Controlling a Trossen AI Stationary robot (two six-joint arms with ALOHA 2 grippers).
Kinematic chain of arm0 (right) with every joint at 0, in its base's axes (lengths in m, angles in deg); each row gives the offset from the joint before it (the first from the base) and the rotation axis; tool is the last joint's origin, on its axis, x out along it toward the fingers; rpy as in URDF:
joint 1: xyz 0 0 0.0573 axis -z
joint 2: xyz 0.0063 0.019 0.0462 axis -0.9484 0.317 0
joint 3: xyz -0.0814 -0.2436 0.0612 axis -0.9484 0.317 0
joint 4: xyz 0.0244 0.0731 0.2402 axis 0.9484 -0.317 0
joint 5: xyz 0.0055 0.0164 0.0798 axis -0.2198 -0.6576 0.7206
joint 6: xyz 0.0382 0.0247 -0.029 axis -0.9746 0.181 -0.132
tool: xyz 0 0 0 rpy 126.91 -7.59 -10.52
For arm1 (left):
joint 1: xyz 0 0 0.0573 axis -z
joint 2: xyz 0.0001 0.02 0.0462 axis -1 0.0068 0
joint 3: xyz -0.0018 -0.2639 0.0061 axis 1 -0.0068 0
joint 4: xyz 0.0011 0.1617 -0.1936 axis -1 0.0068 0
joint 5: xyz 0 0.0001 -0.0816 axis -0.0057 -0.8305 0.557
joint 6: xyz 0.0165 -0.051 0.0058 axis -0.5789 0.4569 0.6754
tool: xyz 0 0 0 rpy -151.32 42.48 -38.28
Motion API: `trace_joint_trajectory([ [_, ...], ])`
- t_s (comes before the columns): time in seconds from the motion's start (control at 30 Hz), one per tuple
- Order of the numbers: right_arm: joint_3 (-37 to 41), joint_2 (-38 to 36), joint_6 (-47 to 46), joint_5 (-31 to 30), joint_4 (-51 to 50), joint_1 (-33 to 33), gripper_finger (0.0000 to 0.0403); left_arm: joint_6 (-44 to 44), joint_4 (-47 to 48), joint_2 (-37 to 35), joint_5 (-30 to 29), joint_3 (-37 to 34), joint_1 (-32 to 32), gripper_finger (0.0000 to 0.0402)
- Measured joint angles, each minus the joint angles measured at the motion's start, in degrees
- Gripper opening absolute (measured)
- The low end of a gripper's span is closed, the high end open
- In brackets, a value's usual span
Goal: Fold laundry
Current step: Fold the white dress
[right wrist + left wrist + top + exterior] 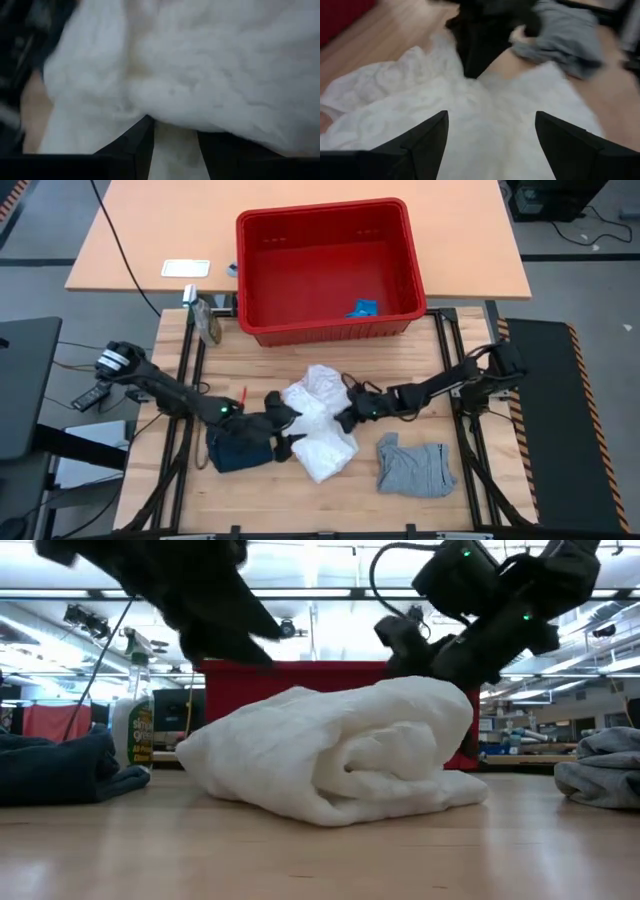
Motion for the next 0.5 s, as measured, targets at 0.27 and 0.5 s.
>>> trace_joint_trajectory([
  [0.27,-0.04,-5.15,8.0,-2.51,7.06,0.91,0.0153,6.17,-3.44,5.14,-0.49,-0.02,-6.89,0.03],
  [0.5,-0.04,-7.18,10.35,2.76,6.75,0.54,0.0152,19.6,12.88,8.46,-0.41,0.0,-15.7,0.0299],
])
